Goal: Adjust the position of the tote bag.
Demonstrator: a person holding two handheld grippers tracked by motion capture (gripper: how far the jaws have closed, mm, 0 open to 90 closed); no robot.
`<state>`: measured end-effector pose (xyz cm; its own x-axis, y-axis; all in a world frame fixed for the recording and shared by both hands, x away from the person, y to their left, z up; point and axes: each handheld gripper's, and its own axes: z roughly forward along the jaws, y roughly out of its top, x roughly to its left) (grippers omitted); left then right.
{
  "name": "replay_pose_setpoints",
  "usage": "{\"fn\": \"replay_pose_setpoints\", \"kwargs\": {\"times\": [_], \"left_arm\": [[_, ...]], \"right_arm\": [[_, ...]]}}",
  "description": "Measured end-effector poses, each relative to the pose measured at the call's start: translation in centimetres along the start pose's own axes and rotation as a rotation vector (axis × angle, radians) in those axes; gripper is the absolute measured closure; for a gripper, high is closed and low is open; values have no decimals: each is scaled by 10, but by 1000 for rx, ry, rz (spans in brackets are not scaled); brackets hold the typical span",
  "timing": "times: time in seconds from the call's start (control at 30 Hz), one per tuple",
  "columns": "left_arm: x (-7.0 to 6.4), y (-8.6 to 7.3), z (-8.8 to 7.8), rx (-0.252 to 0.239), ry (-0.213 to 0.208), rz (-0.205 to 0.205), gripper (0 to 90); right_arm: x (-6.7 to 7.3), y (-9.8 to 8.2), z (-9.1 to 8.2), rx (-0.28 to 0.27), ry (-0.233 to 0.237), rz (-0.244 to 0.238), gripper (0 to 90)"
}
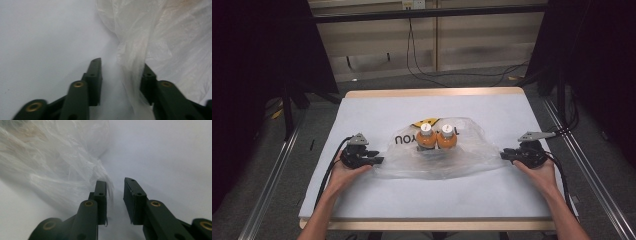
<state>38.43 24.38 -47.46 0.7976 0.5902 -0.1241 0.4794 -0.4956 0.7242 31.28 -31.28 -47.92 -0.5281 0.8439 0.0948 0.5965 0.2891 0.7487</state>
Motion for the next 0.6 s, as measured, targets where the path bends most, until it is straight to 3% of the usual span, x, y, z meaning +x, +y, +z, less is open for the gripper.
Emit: {"fn": "replay_pose_setpoints", "kwargs": {"times": [0.07, 0.13, 0.3, 0.37, 0.43, 0.5, 0.6], "left_arm": [[2, 2, -5, -35, -4, -29, 356], [3, 5, -10, -77, -10, -48, 289], [5, 13, -26, -170, -72, -87, 124], [4, 15, -32, -201, -74, -79, 75], [2, 17, -36, -225, -68, -68, 70], [0, 18, -38, -220, -75, -49, 76], [-5, 22, -40, -196, -51, -20, 169]], "right_arm": [[2, 3, -6, -65, 25, 19, 606], [2, 5, -9, -90, 34, 26, 551], [1, 9, -15, -122, 53, 41, 437], [0, 10, -17, -134, 55, 38, 395], [1, 12, -20, -143, 50, 40, 367], [1, 15, -24, -159, 53, 41, 352], [4, 23, -31, -187, 52, 30, 344]]}}
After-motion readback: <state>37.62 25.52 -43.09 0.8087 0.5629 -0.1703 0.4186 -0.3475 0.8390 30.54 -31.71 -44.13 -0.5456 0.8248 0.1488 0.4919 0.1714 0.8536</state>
